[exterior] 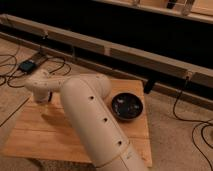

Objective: Push the eraser across the table

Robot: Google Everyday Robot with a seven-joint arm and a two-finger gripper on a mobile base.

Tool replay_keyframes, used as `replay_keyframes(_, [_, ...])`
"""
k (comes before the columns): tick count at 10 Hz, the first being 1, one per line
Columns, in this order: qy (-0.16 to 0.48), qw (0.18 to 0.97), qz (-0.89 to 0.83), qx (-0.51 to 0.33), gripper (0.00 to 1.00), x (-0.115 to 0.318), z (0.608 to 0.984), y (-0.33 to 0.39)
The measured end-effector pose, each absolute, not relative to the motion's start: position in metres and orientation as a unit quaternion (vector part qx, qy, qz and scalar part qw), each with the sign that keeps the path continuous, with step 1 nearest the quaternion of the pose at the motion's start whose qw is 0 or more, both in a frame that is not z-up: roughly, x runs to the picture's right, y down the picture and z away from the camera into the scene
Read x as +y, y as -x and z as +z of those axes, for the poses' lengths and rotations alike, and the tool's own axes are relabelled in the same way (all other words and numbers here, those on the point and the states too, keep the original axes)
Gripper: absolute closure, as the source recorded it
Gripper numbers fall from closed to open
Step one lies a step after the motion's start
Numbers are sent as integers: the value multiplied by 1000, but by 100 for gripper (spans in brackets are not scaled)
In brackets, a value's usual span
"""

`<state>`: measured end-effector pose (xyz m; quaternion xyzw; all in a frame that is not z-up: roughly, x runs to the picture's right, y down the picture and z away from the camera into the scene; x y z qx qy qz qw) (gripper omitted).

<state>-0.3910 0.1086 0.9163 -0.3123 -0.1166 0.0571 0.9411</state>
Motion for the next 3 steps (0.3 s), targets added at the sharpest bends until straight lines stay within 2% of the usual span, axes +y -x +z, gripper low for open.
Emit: replay_keyframes(3, [314, 940, 56, -118, 35, 111, 915, 394])
